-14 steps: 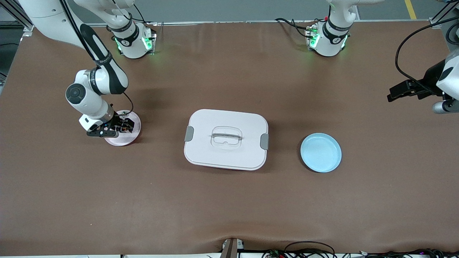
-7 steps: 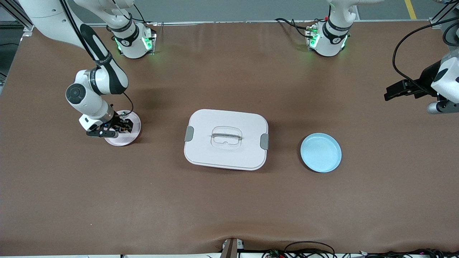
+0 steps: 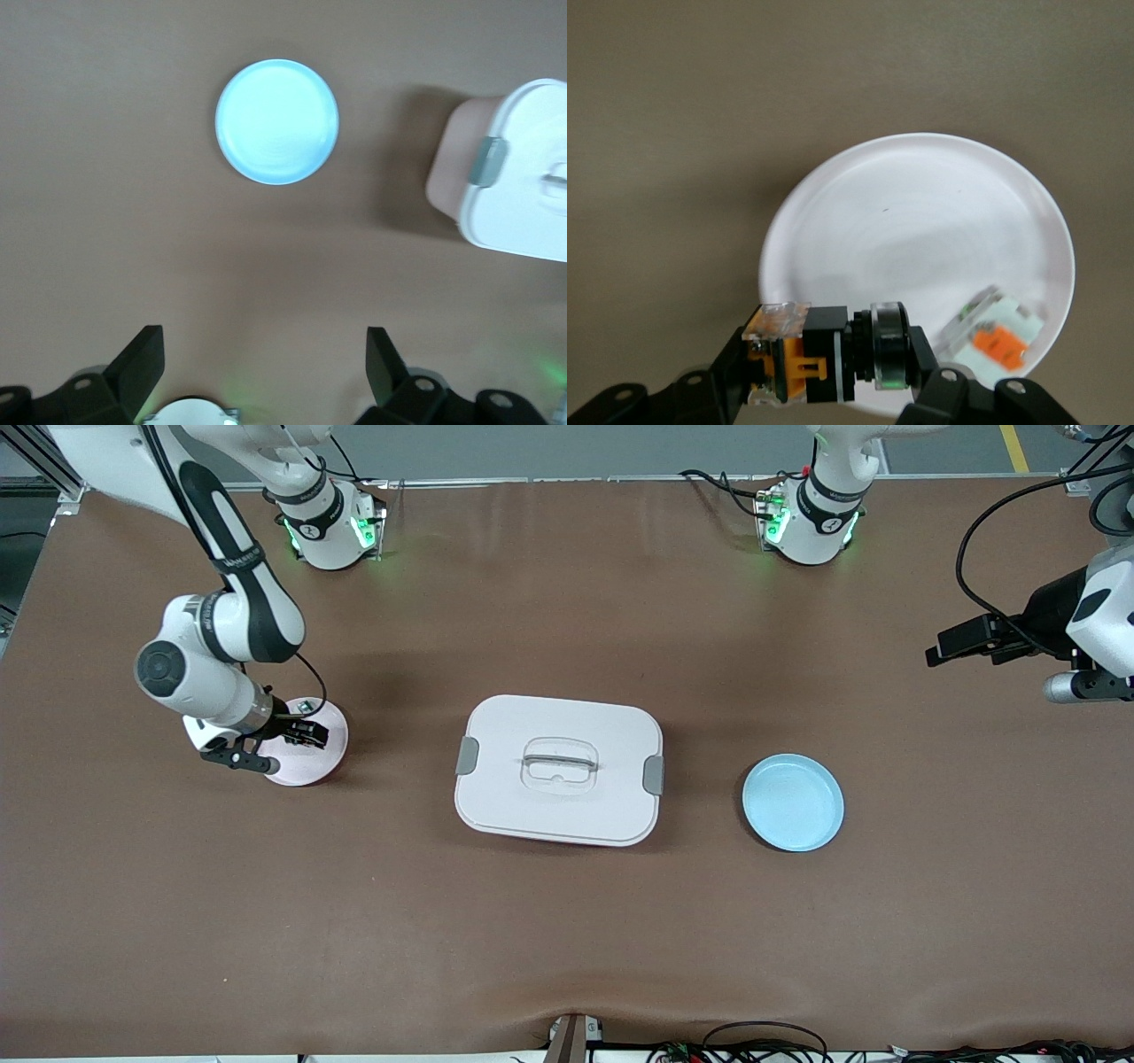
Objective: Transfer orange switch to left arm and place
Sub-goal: 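Lift the switch over the white box while the left gripper approaches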
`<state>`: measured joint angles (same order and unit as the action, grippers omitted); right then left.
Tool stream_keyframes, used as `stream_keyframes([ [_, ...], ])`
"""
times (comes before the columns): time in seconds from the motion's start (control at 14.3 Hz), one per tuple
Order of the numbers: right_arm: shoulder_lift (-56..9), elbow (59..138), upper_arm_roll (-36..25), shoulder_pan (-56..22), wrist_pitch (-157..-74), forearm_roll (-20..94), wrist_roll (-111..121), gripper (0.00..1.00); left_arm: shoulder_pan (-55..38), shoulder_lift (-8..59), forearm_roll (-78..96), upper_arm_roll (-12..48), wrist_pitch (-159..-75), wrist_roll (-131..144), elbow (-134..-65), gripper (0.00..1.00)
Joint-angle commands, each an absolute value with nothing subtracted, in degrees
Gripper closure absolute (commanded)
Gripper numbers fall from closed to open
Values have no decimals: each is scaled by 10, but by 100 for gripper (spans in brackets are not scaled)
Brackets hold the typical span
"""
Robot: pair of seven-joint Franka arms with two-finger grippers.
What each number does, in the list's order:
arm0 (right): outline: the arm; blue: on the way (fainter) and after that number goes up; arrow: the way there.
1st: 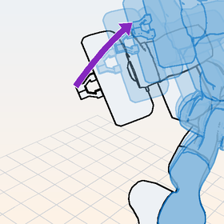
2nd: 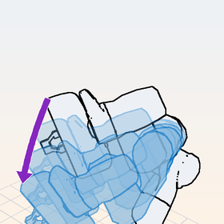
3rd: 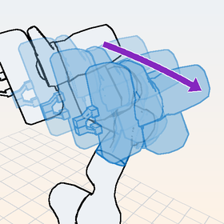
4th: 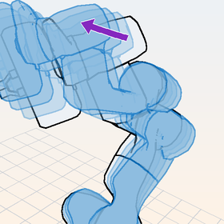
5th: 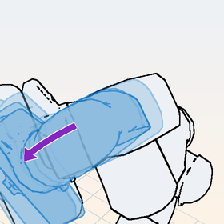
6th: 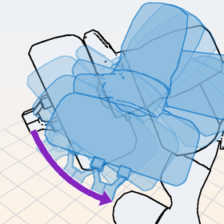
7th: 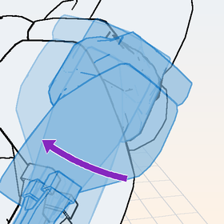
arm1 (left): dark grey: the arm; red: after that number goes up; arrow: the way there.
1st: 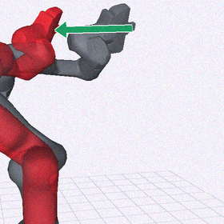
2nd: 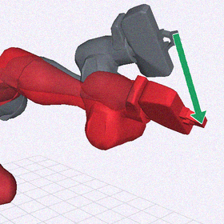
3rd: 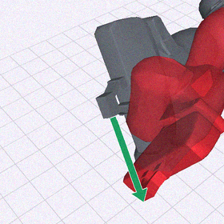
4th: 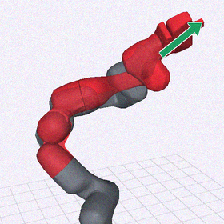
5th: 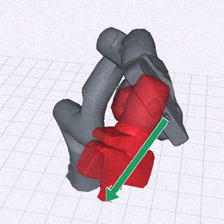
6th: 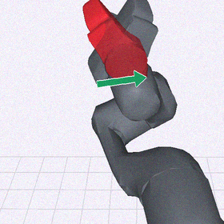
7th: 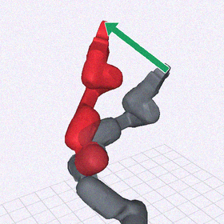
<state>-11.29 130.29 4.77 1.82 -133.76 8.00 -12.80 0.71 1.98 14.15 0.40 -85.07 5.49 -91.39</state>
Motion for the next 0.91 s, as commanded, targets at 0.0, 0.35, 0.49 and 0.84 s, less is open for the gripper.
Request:
stream_keyframes([
  [0.0, -103, 1231, 51, 13, -1234, 124, -183, 100, 33, 6, 216, 6, -858, 49, -933, 0],
  [0.35, -108, 1122, 51, -43, -1121, 165, -386, 100, 33, -76, 341, 33, -995, 48, -1092, 0],
  [0.49, -112, 1099, 50, -74, -1121, 204, -452, 100, 31, -104, 387, 40, -1064, 48, -1154, 0],
  [0.84, -186, 958, 50, -161, -1108, 218, -678, 100, 30, -102, 453, 118, -1143, 48, -1164, 0],
])
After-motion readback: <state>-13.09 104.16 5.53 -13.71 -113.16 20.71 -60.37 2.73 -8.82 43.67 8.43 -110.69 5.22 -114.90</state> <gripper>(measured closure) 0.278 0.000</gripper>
